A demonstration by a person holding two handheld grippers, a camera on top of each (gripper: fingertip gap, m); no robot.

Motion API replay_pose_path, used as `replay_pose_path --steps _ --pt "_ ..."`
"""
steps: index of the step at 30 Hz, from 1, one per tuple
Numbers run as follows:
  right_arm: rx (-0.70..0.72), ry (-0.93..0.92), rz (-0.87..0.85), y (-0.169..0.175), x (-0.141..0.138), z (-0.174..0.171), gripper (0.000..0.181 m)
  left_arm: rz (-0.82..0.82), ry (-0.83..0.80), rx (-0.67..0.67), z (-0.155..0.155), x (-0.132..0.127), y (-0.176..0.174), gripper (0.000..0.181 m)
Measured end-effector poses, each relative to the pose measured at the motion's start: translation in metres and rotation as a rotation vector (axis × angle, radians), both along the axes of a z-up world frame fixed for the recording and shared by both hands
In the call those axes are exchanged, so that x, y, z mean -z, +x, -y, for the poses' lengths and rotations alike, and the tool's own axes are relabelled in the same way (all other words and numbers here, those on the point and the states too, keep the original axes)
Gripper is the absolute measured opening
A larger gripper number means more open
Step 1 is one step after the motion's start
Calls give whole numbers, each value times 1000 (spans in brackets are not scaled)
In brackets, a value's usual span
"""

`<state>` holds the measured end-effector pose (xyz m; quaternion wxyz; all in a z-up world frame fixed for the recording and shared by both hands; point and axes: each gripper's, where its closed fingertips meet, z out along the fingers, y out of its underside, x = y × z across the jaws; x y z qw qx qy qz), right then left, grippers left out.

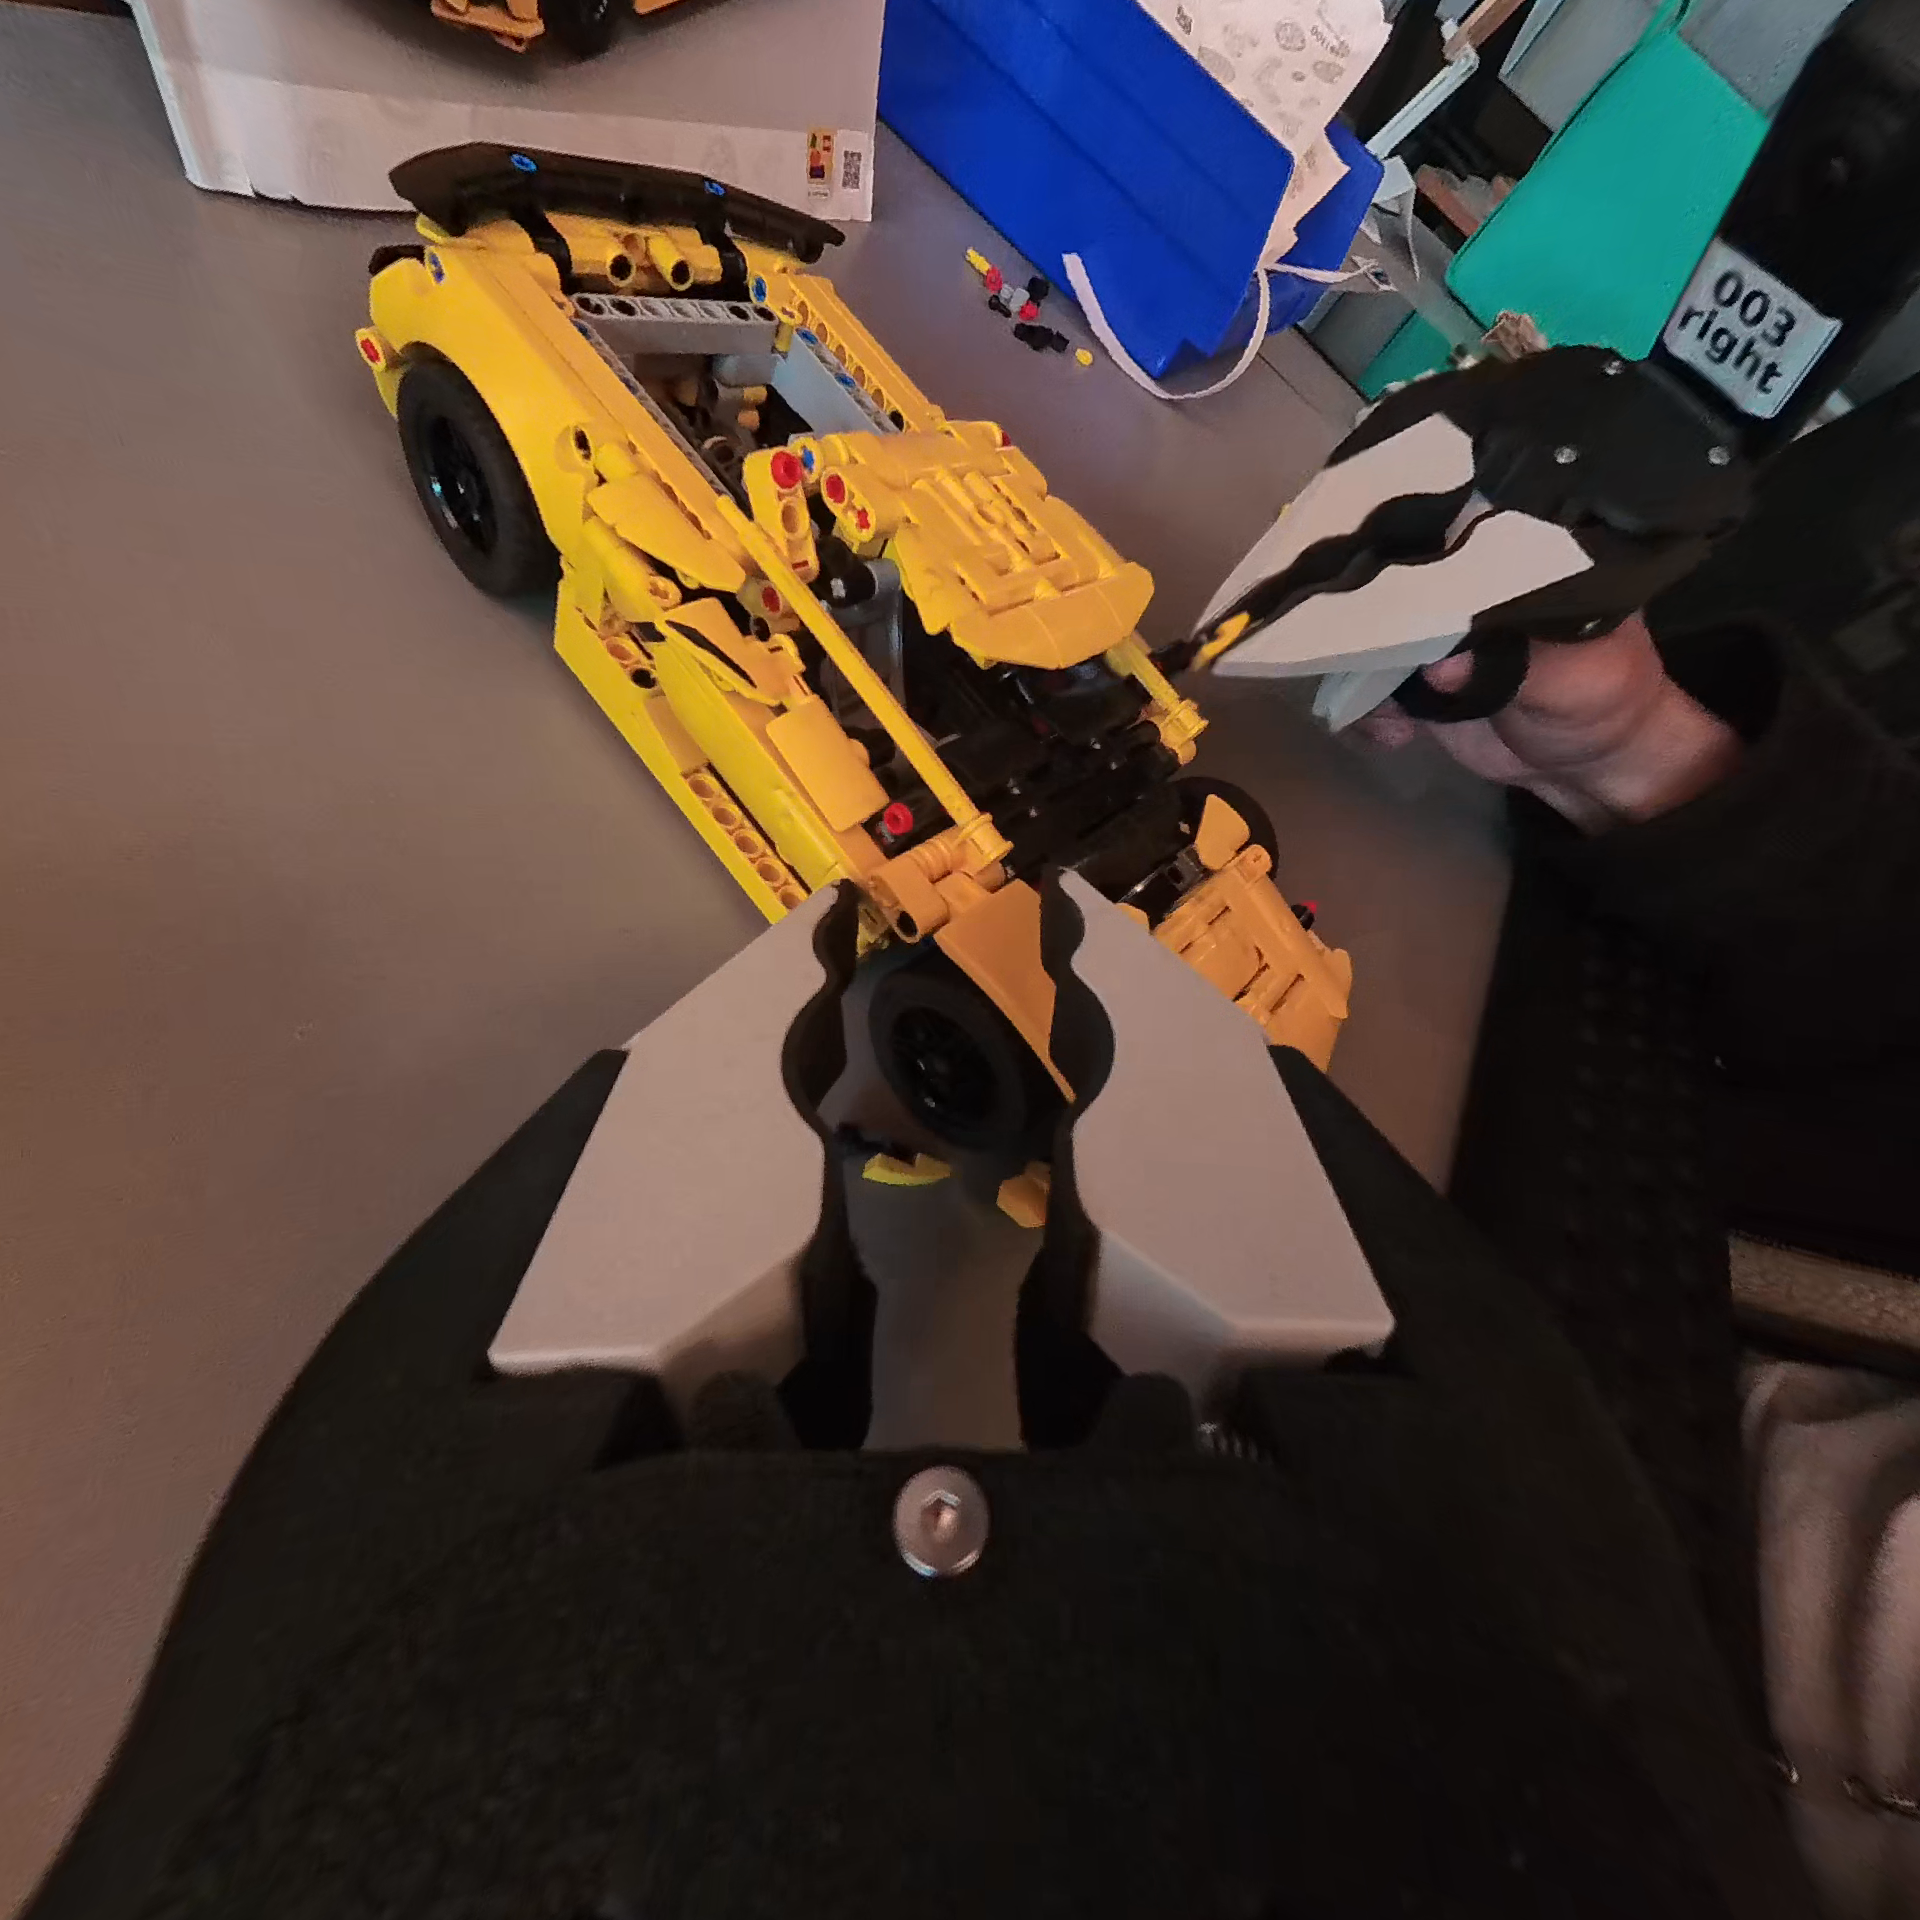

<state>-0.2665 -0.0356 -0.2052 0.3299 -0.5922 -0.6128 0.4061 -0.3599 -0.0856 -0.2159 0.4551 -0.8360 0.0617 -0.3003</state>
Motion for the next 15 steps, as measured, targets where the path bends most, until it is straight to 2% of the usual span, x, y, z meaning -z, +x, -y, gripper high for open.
replay_pose_path --steps 3,6,9,11,12,13,15 --pt "7 -164 -160 7 -32 -6 4 -6 3 -2 0 0 0 34" --pt "23 -273 -187 20 -35 -16 4 -3 2 -4 0 0 0 34" --pt "-53 -299 -214 18 -43 4 4 -49 31 -41 -2 -8 -10 33" --pt "-91 -273 -216 11 -49 23 4 -113 221 -78 -4 -42 -15 33" --pt "-111 -251 -216 7 -51 34 5 -122 337 -48 1 -61 -5 33" --pt "-139 -239 -217 2 -51 46 5 -119 426 16 8 -74 11 33" --pt "-210 -279 -206 -2 -51 69 5 -93 482 171 23 -77 48 25"
